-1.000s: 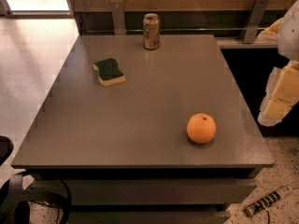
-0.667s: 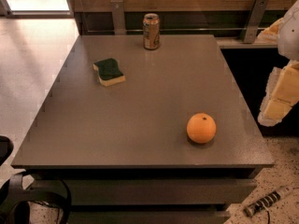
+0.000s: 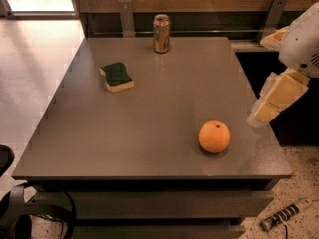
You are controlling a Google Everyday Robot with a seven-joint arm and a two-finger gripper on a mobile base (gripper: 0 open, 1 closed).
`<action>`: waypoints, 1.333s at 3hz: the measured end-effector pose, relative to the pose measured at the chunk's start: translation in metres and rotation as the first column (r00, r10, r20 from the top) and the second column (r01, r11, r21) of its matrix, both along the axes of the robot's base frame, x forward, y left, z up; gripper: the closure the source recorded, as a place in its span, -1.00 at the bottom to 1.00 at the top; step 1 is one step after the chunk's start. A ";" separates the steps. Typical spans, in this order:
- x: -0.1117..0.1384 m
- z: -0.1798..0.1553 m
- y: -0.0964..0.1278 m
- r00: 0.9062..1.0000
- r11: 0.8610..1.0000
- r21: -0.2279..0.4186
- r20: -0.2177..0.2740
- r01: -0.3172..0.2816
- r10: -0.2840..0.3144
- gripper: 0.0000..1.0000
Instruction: Pick sponge
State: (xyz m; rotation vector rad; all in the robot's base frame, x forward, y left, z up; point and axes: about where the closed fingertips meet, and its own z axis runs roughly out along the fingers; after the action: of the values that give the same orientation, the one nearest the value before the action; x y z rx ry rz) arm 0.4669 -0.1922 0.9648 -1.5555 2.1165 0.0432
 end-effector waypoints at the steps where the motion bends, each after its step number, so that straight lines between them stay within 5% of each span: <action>1: 0.021 -0.022 0.035 0.998 0.979 0.202 0.060 -0.040 0.028 -1.00; 3: 0.082 -0.017 0.116 0.975 0.861 0.491 0.222 -0.135 0.026 -1.00; 4: 0.086 -0.019 0.118 0.975 0.862 0.490 0.220 -0.132 0.024 -1.00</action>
Offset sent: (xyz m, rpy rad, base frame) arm 0.0963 0.1247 -0.0104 0.6582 -0.2920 0.0984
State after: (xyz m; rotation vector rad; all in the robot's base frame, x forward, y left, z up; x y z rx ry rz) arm 0.5527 -0.0746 0.9460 -1.2642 1.6972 0.4121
